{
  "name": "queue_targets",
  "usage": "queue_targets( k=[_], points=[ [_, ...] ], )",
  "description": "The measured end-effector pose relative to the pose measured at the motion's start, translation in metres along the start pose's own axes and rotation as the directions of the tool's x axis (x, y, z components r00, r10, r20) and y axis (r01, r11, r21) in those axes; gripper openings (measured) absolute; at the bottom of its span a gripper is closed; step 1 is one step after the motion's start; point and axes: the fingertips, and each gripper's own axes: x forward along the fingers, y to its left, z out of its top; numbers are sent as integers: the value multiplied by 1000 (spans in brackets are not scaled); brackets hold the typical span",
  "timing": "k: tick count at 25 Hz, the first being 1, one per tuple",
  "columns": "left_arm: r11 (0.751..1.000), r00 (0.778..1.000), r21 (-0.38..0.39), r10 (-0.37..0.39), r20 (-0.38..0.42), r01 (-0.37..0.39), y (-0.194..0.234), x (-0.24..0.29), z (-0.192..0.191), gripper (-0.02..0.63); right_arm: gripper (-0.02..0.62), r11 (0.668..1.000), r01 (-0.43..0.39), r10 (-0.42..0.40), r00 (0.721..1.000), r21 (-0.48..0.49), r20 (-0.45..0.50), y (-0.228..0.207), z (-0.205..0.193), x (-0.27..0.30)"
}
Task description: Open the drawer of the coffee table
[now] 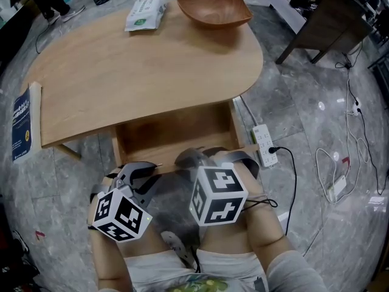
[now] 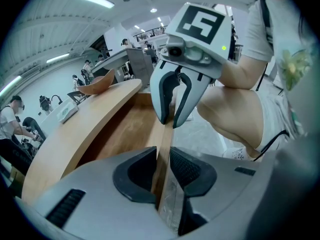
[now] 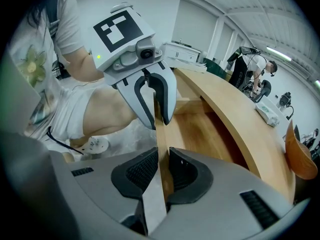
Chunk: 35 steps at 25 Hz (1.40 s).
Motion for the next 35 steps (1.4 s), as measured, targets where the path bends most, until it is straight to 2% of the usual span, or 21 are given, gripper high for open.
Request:
queue_targets(
  k=[17, 24, 35],
  points=[
    [999, 999, -6, -49, -7, 49, -18, -1, -4, 86, 75, 999, -50, 50, 998, -15, -45, 18, -4, 1],
    [995, 995, -4, -99, -14, 99, -29, -3, -7, 83, 74, 995, -96, 95, 994, -17, -59, 30, -6, 2],
    [991, 991, -12, -137, -12, 137, -37, -3, -7, 78, 74, 993, -119, 117, 989, -10, -86, 37, -9, 1]
  ],
)
